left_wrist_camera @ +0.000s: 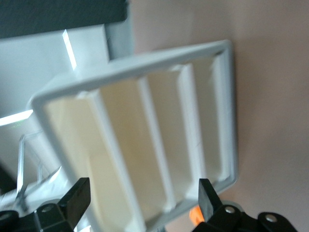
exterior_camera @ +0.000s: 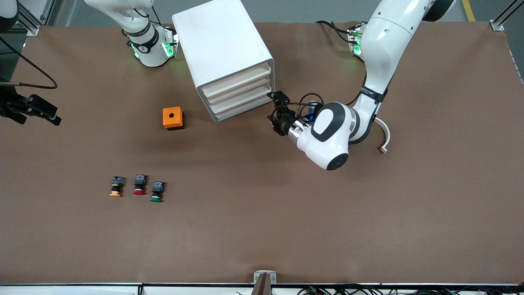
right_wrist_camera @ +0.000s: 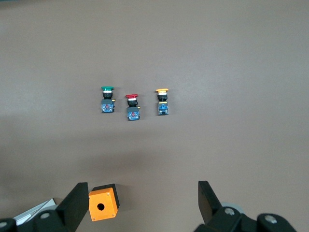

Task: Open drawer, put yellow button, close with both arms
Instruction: 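Pull the drawer open with the left gripper while the right gripper reaches the yellow button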

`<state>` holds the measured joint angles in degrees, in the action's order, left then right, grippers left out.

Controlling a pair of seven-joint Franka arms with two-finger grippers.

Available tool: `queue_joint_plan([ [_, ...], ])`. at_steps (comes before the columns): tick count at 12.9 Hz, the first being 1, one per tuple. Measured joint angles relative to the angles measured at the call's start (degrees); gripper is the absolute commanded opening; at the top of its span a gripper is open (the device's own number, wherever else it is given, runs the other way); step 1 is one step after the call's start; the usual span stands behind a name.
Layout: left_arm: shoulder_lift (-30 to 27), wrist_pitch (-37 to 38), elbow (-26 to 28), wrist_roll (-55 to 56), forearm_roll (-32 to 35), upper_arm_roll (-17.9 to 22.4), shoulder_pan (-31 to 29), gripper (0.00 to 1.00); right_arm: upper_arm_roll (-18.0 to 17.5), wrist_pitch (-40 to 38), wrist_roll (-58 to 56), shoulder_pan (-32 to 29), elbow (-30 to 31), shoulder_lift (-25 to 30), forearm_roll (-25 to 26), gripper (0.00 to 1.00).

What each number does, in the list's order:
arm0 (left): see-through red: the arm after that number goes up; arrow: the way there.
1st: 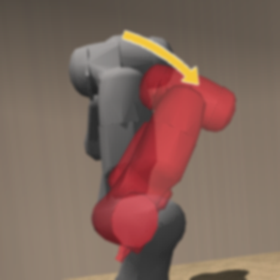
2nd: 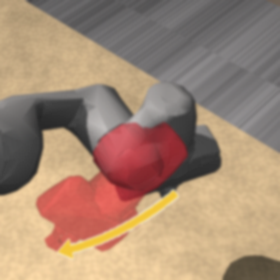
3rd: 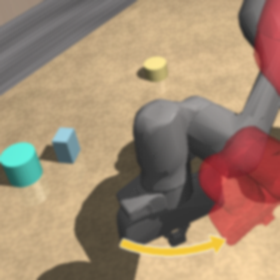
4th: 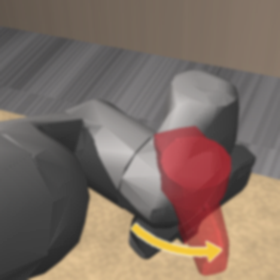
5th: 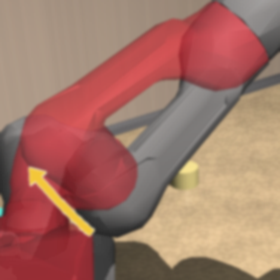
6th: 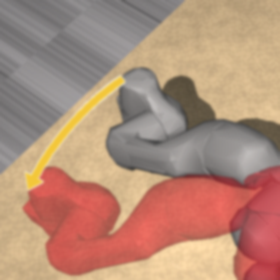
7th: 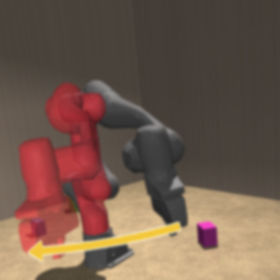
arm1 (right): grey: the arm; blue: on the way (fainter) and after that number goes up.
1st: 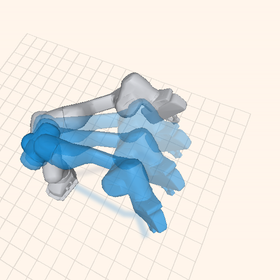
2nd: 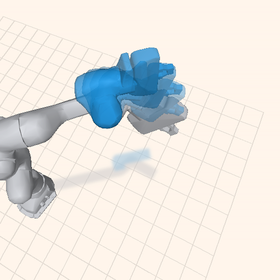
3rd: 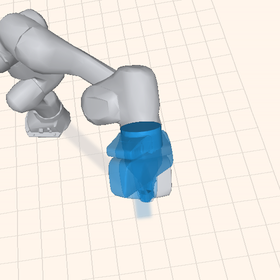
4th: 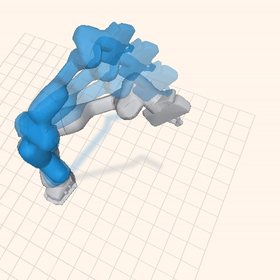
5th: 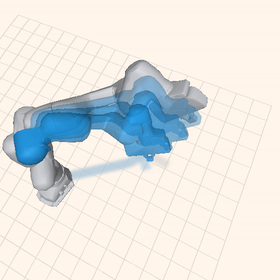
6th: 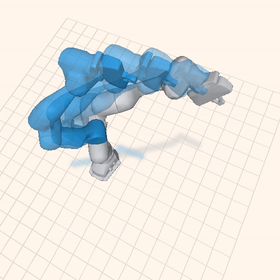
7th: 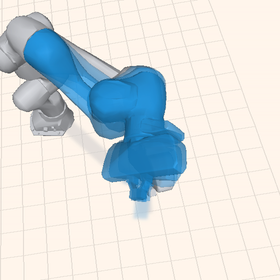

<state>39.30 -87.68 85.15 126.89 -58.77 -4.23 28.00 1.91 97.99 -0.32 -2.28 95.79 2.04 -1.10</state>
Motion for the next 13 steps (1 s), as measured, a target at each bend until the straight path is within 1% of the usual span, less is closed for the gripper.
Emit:
queue_joint_plan([
  [2,0.15,0.69,-0.05,5.58,-2.39,-0.21,1.08,0.84,0.01,0.01,0.00,0.00,0.00,0.00,0.00,1.00],
  [4,1.09,0.75,-0.07,9.33,-2.95,-0.33,4.54,0.66,0.03,0.70,0.00,0.00,-0.01,-0.02,0.00,1.00],
  [5,1.82,0.66,-0.12,10.10,-3.18,-0.36,6.30,0.62,0.03,1.48,0.00,0.01,-0.01,-0.16,0.00,1.00],
  [7,3.19,0.51,-0.34,10.36,-3.27,-0.36,8.78,0.49,0.02,2.85,-0.09,0.09,0.04,-1.41,0.00,1.00],
  [8,3.73,0.48,-0.44,10.37,-3.27,-0.35,9.31,0.45,0.02,3.42,-0.32,0.19,0.11,-2.75,0.00,1.00],
  [9,4.12,0.50,-0.64,10.37,-3.33,-0.36,9.57,0.35,0.02,3.95,-0.81,0.23,0.20,-4.60,0.00,1.00],
  [11,4.24,0.59,-1.53,10.37,-3.56,-0.39,10.00,0.02,0.18,6.15,-3.33,0.21,0.41,-9.46,0.00,1.00],
  [13,4.22,0.59,-2.76,10.53,-3.58,-0.32,9.99,0.00,0.49,7.18,-4.85,-0.05,0.61,-14.83,0.01,1.00],
])
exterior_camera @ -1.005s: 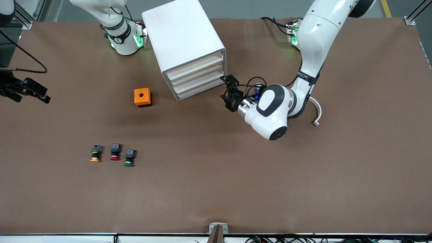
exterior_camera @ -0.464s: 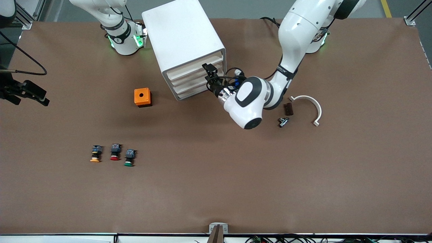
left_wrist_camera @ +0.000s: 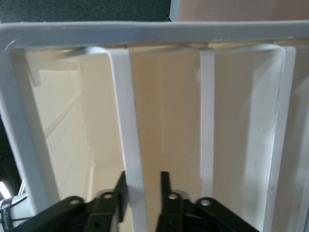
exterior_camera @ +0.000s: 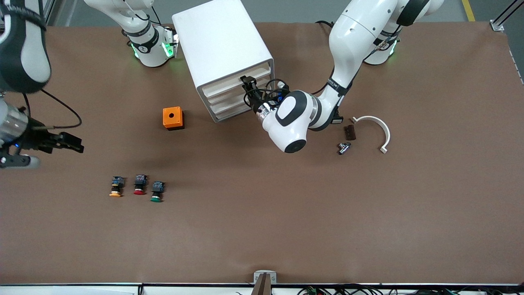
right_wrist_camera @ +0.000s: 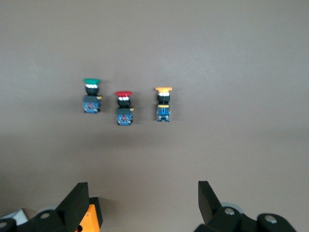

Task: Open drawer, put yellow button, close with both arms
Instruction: 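Pull the drawer open with the left gripper while the right gripper reaches the yellow button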

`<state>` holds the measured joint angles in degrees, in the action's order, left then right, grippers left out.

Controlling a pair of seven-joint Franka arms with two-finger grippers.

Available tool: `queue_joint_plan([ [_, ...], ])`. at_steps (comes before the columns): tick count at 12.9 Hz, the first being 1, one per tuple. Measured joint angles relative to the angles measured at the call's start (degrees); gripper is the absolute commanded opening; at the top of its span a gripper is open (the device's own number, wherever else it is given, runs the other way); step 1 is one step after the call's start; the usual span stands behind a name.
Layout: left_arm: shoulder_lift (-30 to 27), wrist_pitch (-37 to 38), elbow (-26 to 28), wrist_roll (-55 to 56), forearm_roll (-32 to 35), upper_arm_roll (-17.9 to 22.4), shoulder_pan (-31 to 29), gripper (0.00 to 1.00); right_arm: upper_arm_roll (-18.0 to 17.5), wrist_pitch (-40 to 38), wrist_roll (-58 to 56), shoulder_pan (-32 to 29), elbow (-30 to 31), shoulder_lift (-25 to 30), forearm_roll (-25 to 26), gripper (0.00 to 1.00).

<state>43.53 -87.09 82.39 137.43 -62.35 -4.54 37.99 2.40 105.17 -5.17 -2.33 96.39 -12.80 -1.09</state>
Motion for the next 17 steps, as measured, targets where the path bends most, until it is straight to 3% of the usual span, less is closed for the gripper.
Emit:
queue_joint_plan([
  [4,-0.01,0.31,-0.61,0.96,-0.24,0.55,-1.33,0.00,0.52,2.62,-0.53,-1.97,0.16,-10.58,-0.56,1.00],
  [7,0.01,0.15,-1.76,0.95,-0.16,1.21,-4.51,0.00,0.49,7.66,-0.60,-2.19,0.16,-16.38,-5.15,1.00],
  [11,0.19,-3.09,-3.37,-1.19,-0.13,2.03,-8.74,0.02,0.27,14.37,-0.60,-2.11,0.17,-23.27,-5.70,1.00],
  [12,0.20,-4.49,-3.56,-1.94,-0.13,2.23,-9.12,0.13,0.25,16.10,-0.60,-2.11,0.15,-24.36,-5.70,1.00],
  [13,0.20,-5.47,-3.60,-2.68,-0.14,2.27,-9.25,0.43,0.25,16.97,-0.61,-2.11,0.11,-25.13,-5.70,1.00],
  [14,0.22,-5.94,-3.61,-3.23,-0.14,2.24,-9.22,0.83,0.26,17.19,-0.61,-2.11,0.12,-25.73,-5.70,1.00],
  [15,0.23,-6.83,-3.66,-3.96,-0.16,2.23,-9.19,0.99,0.29,17.19,-0.61,-2.13,0.13,-26.15,-5.70,0.94],
  [17,0.25,-8.36,-3.77,-4.83,-0.16,2.35,-9.55,0.99,0.45,17.19,-0.72,-2.20,0.13,-26.51,-5.70,0.69],
])
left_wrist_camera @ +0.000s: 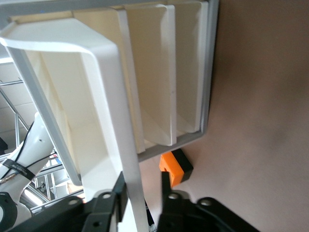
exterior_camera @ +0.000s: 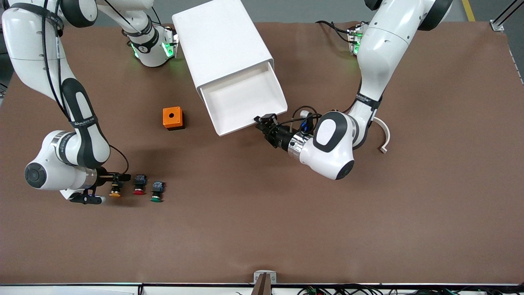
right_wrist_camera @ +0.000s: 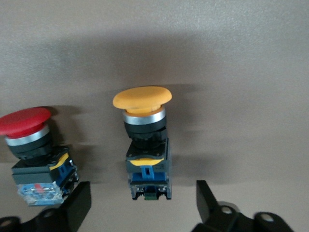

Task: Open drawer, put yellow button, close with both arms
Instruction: 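Pull the drawer open with the left gripper while the right gripper reaches the yellow button, then grasp the yellow button with the right gripper and lift it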

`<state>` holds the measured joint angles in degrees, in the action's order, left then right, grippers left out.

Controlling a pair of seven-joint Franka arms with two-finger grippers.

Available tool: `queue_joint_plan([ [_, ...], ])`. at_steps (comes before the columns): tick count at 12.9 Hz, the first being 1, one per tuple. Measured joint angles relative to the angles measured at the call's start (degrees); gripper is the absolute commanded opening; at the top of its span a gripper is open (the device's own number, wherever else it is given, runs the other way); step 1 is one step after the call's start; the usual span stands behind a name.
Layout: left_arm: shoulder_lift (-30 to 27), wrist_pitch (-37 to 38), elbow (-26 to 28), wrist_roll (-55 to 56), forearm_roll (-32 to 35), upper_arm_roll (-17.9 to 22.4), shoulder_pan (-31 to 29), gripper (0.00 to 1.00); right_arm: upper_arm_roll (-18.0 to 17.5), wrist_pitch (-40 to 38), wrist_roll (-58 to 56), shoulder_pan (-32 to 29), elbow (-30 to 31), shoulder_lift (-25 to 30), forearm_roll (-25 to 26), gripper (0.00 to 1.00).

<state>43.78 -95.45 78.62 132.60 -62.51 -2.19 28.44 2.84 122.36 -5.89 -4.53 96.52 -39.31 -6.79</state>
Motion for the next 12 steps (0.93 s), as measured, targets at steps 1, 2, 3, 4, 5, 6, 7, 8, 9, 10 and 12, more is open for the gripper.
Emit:
queue_joint_plan([
  [1,0.00,-0.20,-0.33,-0.22,0.00,0.17,-0.64,0.99,0.05,0.00,-0.39,0.00,0.00,-0.01,0.02,0.53],
  [2,-0.01,-0.28,-1.03,-0.36,0.00,0.34,-1.71,0.99,0.07,0.00,-1.21,0.00,-0.04,-0.01,0.02,0.42],
  [3,-0.02,-0.30,-2.00,-0.38,0.15,0.72,-3.07,0.99,0.10,0.01,-2.12,-0.02,-0.11,-0.01,0.02,0.33],
  [4,-0.06,-0.28,-2.98,-0.41,0.98,1.15,-4.66,0.99,0.16,0.04,-2.70,-0.09,-0.28,-0.01,0.02,0.23],
  [5,-0.10,-0.22,-3.92,-0.51,2.86,1.38,-6.47,0.99,0.19,0.12,-2.98,-0.20,-0.57,-0.01,0.02,0.13],
  [6,-0.25,0.19,-4.76,-1.18,5.46,1.36,-8.27,0.99,0.23,0.16,-3.21,-0.30,-0.98,-0.01,0.02,0.04],
  [7,-0.67,1.58,-5.43,-2.83,8.48,1.35,-9.88,1.00,0.26,0.19,-3.33,-0.35,-1.41,-0.01,0.02,0.02],
  [8,-1.47,3.87,-5.76,-5.08,11.68,1.36,-11.22,1.00,0.26,0.26,-3.43,-0.36,-1.89,-0.01,0.02,0.02],
  [9,-2.28,6.41,-5.81,-7.27,14.56,1.39,-12.44,1.00,0.27,0.28,-3.45,-0.35,-2.52,-0.01,0.06,0.01],
  [10,-2.88,8.79,-5.82,-9.52,17.17,1.42,-13.93,1.00,0.28,0.28,-3.49,-0.36,-3.27,0.00,0.07,0.00],
  [12,-3.44,12.12,-5.86,-15.99,22.49,1.49,-17.45,1.00,0.25,0.17,-3.51,-0.33,-4.75,0.08,0.08,0.00],
])
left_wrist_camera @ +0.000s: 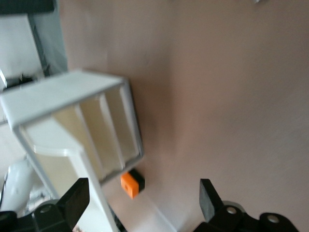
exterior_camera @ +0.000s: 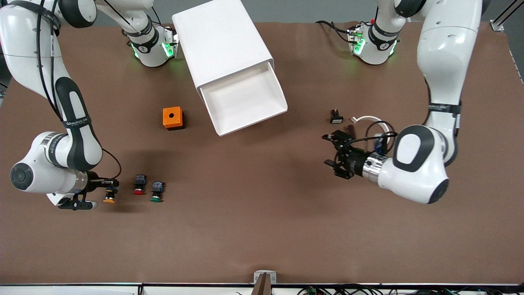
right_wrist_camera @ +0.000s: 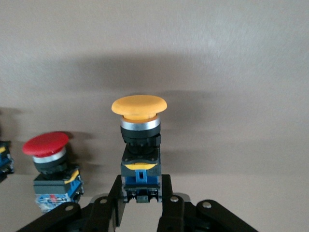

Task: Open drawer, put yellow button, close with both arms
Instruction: 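Grasp the yellow button with the right gripper and lift it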

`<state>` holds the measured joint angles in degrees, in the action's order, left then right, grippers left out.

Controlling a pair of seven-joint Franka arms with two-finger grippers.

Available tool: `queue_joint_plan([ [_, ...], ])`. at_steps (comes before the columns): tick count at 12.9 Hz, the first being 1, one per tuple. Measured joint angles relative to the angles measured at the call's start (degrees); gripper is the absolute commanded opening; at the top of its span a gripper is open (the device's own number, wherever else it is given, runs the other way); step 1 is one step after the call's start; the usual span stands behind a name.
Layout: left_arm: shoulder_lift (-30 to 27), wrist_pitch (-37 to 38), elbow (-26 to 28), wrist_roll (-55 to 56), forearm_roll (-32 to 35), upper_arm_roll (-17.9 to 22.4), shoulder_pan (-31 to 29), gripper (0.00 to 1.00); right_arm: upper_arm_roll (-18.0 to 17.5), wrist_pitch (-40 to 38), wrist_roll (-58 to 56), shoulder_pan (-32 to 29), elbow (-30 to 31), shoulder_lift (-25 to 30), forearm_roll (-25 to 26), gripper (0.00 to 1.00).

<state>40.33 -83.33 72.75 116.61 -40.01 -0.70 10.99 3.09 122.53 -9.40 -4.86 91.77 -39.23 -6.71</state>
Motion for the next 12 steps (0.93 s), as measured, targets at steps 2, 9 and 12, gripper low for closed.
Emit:
queue_joint_plan([
  [2,-1.35,0.71,-0.12,-7.09,6.15,0.02,-2.65,1.00,-0.18,-1.67,0.07,0.20,-1.22,0.57,0.00,0.00],
  [9,-3.16,1.07,0.06,-31.45,18.34,0.91,-5.33,1.00,-1.17,-24.36,16.19,3.92,-4.76,9.17,-0.77,0.01],
  [12,-3.15,1.07,0.11,-39.08,20.64,1.01,-5.39,1.00,-1.31,-33.50,31.17,9.05,-5.06,14.68,-3.46,0.01],
])
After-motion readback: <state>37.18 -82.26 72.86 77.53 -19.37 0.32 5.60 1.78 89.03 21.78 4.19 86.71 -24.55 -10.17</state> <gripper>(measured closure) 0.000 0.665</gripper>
